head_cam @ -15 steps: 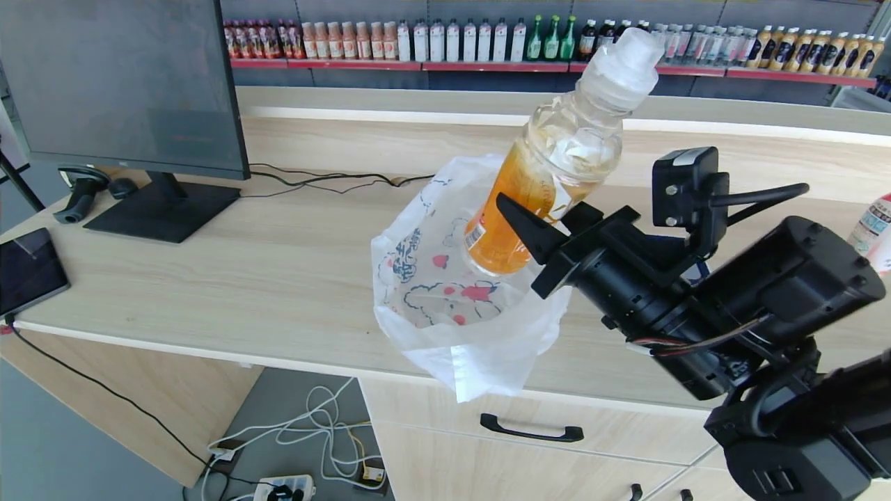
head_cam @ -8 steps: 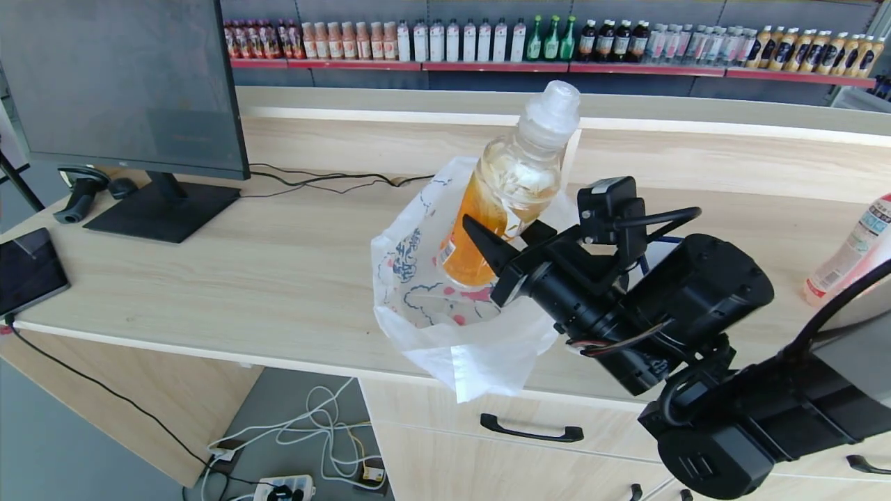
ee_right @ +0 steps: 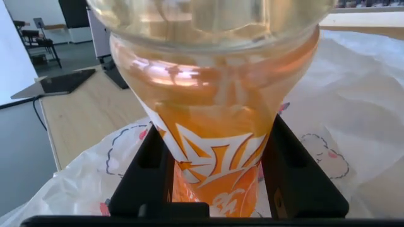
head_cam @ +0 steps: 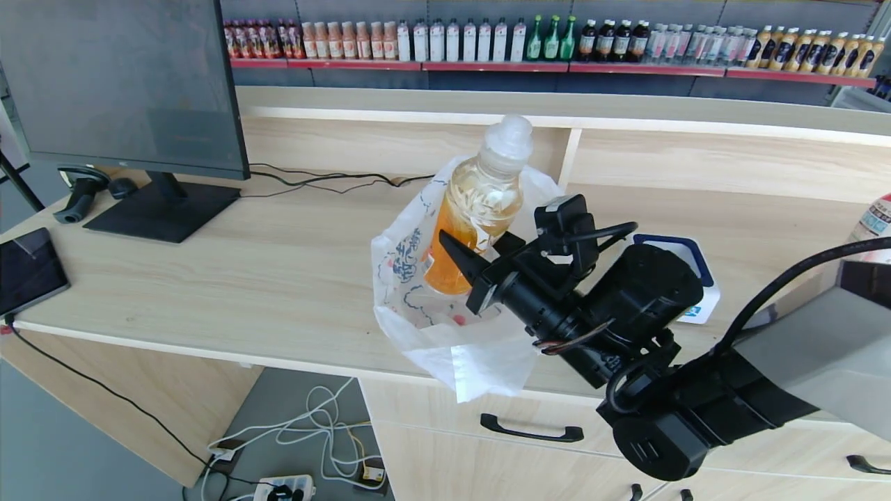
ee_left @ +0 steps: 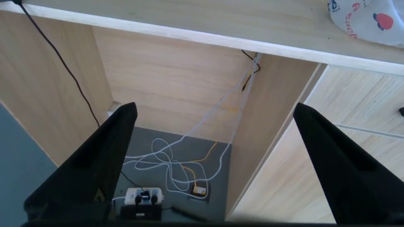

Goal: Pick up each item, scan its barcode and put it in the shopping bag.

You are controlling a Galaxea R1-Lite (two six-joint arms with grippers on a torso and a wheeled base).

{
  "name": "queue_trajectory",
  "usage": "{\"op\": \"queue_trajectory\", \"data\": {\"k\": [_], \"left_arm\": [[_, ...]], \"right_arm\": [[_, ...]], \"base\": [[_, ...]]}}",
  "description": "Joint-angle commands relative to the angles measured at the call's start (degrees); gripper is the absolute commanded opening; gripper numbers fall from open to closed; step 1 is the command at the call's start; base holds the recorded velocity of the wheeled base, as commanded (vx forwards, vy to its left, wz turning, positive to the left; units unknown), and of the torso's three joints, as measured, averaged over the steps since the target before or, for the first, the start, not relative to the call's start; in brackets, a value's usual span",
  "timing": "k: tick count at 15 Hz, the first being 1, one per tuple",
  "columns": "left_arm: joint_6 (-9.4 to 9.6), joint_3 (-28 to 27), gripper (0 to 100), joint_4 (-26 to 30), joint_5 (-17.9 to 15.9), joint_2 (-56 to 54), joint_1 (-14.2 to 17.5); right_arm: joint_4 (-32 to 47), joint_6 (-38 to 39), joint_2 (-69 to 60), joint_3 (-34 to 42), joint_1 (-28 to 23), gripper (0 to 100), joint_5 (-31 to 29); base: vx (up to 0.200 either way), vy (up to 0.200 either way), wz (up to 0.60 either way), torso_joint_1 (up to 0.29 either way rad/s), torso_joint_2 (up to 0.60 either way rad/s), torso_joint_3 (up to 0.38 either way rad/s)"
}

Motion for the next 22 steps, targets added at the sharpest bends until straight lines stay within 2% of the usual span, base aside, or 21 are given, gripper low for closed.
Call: {"op": "queue_trajectory", "data": {"k": [1,3,11,18,20,22], "left_arm": [[-0.04,0.0,100,0.0,0.0,0.0,0.0],[-0.04,0.0,100,0.0,0.0,0.0,0.0],[-0.13,0.0,100,0.0,0.0,0.0,0.0],[-0.13,0.0,100,0.0,0.0,0.0,0.0],[-0.13,0.0,100,0.0,0.0,0.0,0.0],[-0.13,0.0,100,0.0,0.0,0.0,0.0]], "right_arm": [[2.2,0.2,1.0,-1.8,-0.1,0,1.0],[5.3,1.3,0.6,-2.1,-0.1,0,1.5],[8.3,2.0,-0.1,-2.3,-0.3,0,1.6],[18.4,2.1,-1.4,-7.5,-1.6,0,1.8],[24.9,2.2,-3.5,-8.0,-2.1,0,1.7],[27.2,2.2,-4.0,-8.1,-2.3,0,1.6]], "base": [[0.000,0.000,0.00,0.000,0.00,0.000],[0.000,0.000,0.00,0.000,0.00,0.000],[0.000,0.000,0.00,0.000,0.00,0.000],[0.000,0.000,0.00,0.000,0.00,0.000],[0.000,0.000,0.00,0.000,0.00,0.000],[0.000,0.000,0.00,0.000,0.00,0.000]]}}
